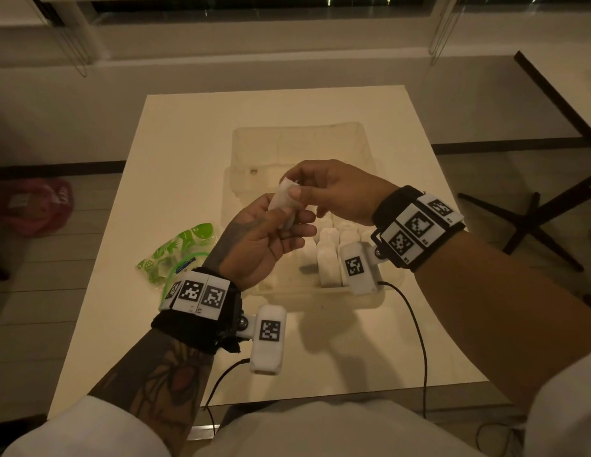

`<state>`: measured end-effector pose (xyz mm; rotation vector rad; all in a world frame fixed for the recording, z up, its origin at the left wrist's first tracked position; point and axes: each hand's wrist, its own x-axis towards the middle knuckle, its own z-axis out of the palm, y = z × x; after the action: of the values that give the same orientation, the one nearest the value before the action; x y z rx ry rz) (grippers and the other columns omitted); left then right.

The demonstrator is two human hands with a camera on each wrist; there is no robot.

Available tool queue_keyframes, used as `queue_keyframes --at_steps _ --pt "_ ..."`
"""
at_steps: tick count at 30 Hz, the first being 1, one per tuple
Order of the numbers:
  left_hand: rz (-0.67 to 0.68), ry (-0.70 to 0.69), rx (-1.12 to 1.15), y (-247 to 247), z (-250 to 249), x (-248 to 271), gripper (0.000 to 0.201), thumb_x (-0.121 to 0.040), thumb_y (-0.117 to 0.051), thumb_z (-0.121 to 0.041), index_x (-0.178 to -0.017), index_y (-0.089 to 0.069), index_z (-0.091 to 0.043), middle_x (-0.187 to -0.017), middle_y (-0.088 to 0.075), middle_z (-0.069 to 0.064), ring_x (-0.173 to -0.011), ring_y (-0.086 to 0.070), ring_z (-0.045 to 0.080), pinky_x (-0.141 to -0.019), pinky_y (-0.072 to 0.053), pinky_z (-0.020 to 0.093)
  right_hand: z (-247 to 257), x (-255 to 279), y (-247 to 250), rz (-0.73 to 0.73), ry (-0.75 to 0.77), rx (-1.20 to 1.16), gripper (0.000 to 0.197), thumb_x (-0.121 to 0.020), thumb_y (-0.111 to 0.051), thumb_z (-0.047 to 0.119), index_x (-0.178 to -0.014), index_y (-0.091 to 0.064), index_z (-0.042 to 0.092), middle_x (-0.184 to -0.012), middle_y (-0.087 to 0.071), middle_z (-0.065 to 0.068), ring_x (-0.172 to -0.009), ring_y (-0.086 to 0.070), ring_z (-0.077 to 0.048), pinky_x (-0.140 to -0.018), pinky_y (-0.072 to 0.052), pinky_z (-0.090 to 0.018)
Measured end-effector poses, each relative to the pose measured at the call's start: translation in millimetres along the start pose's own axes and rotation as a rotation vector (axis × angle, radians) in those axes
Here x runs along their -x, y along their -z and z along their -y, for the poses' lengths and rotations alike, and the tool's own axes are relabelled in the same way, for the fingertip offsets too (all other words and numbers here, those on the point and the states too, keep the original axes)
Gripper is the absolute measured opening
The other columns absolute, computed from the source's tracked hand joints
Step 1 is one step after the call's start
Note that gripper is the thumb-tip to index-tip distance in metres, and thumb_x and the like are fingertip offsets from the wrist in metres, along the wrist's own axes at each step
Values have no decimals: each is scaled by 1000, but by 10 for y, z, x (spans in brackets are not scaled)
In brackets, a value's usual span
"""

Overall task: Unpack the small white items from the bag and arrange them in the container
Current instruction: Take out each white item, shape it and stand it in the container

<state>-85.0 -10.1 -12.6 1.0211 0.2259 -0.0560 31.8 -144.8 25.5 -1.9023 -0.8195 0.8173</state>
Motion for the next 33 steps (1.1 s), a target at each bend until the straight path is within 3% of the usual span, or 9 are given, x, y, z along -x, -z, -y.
queue_keyframes --at_steps 3,7,12,15,18,21,26,29,33 --pt "12 -5 -9 19 11 2 23 -98 -42 -9 -117 -54 -7 -96 -71 14 -83 -71 25 -67 -56 28 15 6 -12 -98 21 -3 16 -95 -59 18 -99 -63 3 -81 -66 -4 -70 -58 -9 -66 -48 -31" --pt "-137 -26 -143 42 49 -44 36 -86 -52 -34 -117 -56 -17 -116 -67 10 -102 -67 25 -79 -51 37 74 -3 7 -179 39 111 13 -92 -63 18 -93 -67 6 -74 -66 1 -61 -57 1 -57 -46 -16" --pt "-291 -162 -614 69 27 -77 20 -100 -48 -32 -97 -66 -23 -98 -71 4 -97 -66 25 -77 -55 43 119 19 29 -124 26 280 13 -88 -68 24 -76 -65 22 -83 -69 -1 -72 -62 -9 -66 -52 -27" --pt "-328 -267 -845 58 20 -76 21 -99 -50 -28 -89 -65 -18 -85 -68 5 -85 -66 28 -73 -58 44 104 -3 -1 -204 -3 247 13 -88 -68 28 -94 -66 17 -88 -69 -2 -73 -62 -12 -63 -49 -27" --pt "-426 -273 -759 26 30 -86 18 -100 -51 -26 -91 -65 -20 -85 -70 3 -75 -72 16 -60 -58 32 67 3 3 -335 -52 65 32 -83 -71 15 -111 -56 16 -76 -67 -6 -54 -56 -8 -54 -46 -23" --pt "-428 -245 -713 37 42 -91 18 -100 -49 -26 -95 -65 -20 -83 -70 -5 -70 -72 11 -57 -58 27 86 43 0 -234 -73 15 45 -82 -70 13 -122 -51 20 -78 -69 0 -61 -60 -9 -57 -47 -21" --pt "-413 -267 -753 44 62 -93 20 -97 -55 -29 -90 -67 -14 -82 -71 1 -72 -73 16 -55 -58 29 89 -14 -38 -297 -76 167 35 -91 -58 47 -112 -60 20 -94 -61 4 -75 -57 -8 -62 -44 -22" --pt "-384 -251 -759 39 76 -92 22 -96 -57 -27 -89 -67 -10 -82 -72 7 -74 -72 18 -55 -57 30 92 -20 -51 -216 -84 146 32 -97 -50 43 -108 -63 16 -91 -64 4 -75 -62 -9 -67 -48 -26" --pt "-336 -183 -689 12 54 -56 20 -98 -53 -27 -95 -65 -12 -85 -73 8 -73 -73 18 -57 -57 32 64 -3 -34 -190 -33 169 14 -95 -58 24 -94 -67 13 -76 -66 3 -62 -58 -3 -62 -45 -21"
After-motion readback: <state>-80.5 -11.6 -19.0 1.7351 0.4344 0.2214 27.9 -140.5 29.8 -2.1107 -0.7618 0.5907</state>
